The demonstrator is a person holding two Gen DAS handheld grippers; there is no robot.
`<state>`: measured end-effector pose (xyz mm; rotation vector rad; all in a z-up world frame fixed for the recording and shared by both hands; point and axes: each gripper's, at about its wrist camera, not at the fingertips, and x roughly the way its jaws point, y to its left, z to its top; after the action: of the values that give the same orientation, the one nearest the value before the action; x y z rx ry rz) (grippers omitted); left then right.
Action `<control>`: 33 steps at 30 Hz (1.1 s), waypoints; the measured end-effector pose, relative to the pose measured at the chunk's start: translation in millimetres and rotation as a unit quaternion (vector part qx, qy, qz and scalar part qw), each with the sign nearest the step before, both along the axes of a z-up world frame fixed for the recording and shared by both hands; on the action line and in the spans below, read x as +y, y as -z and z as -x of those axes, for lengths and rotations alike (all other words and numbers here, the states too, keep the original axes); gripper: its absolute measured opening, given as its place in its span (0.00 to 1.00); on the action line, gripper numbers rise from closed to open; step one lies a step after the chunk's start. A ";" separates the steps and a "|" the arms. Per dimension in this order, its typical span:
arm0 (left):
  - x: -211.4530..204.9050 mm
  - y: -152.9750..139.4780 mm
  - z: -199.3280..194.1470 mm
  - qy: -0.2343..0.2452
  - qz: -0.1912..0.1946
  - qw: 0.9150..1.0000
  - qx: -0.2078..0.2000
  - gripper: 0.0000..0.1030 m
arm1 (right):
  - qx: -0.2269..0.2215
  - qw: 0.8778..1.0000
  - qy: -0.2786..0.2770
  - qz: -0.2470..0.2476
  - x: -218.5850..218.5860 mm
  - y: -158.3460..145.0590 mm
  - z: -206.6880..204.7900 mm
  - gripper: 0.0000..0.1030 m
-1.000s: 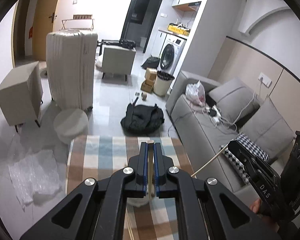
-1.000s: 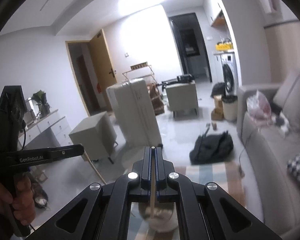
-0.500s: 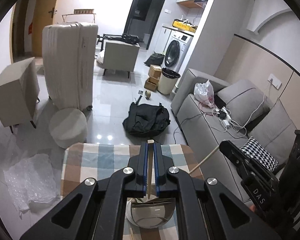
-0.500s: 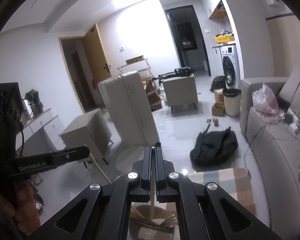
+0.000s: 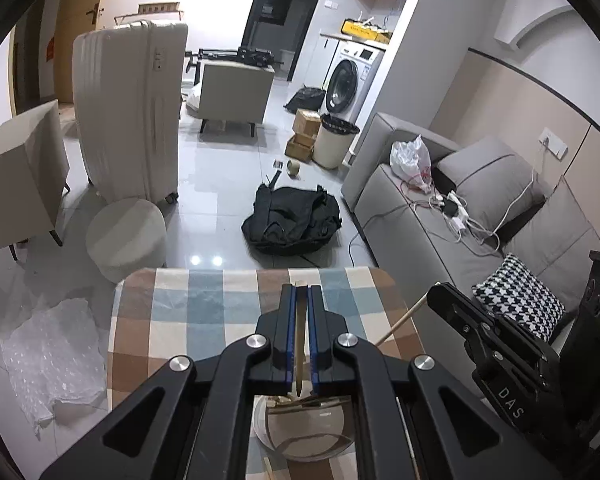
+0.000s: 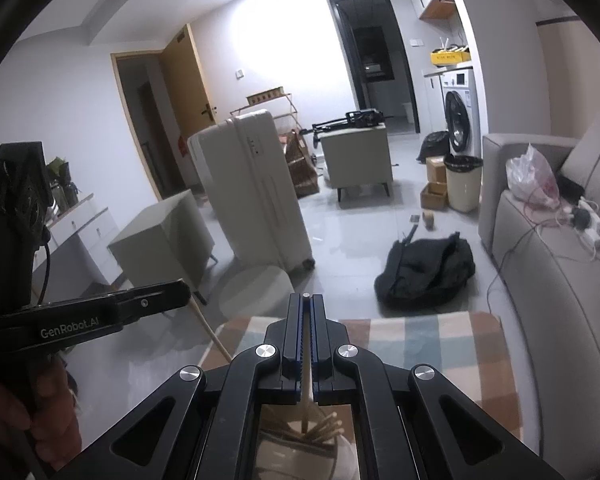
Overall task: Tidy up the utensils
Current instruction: 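Open both grippers to drop the chopsticks into the holder, then move both open grippers back toward the last chopsticks on the table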
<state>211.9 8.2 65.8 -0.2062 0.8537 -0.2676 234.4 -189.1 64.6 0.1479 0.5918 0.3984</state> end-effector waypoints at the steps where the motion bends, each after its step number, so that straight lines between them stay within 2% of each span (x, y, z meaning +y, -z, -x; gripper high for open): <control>1: -1.3 2.0 -1.7 0.005 0.002 1.000 0.008 0.01 | 0.003 1.000 -0.001 0.001 1.1 1.1 0.4 0.02; 3: -3.6 6.6 -2.4 0.017 0.001 1.000 0.026 0.01 | 0.011 1.000 -0.005 0.005 2.8 4.7 0.9 0.02; 8: -6.9 5.3 0.6 0.032 -0.002 0.999 0.040 0.03 | 0.036 0.999 -0.014 0.004 3.4 11.9 2.8 0.05; 9: -6.7 4.1 1.1 0.031 -0.004 0.999 0.042 0.07 | 0.042 0.999 -0.015 0.005 2.4 13.4 3.7 0.05; 11: -4.9 1.2 3.2 0.023 -0.003 0.999 0.048 0.26 | 0.051 0.999 -0.014 -0.001 -1.6 16.2 7.2 0.07; 13: -2.8 -1.9 7.3 0.017 0.001 0.999 0.047 0.34 | 0.058 0.998 -0.009 -0.007 -7.6 17.6 13.2 0.11; 16: -0.1 -3.5 17.6 0.007 -0.014 0.999 0.041 0.40 | 0.062 0.998 0.004 -0.019 -18.5 16.3 25.8 0.24; 19: 2.8 -6.0 30.7 -0.001 -0.026 0.999 0.041 0.50 | 0.064 0.998 0.012 -0.018 -25.2 12.4 39.9 0.29; 23: 6.1 -7.4 45.1 -0.024 -0.039 0.998 0.036 0.59 | 0.061 0.998 0.021 -0.026 -33.2 4.9 57.9 0.41; 28: 3.2 -7.5 67.8 -0.041 -0.060 0.997 0.023 0.60 | 0.051 0.998 0.021 -0.028 -35.9 -4.3 83.5 0.47; 33: -1.5 -10.7 94.3 -0.046 -0.065 0.997 0.002 0.61 | 0.042 0.999 0.007 -0.025 -33.8 -8.6 108.2 0.48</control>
<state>117.7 6.7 76.6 -0.1238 0.8591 -0.1256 126.2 -222.9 73.2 0.2181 0.6628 0.3948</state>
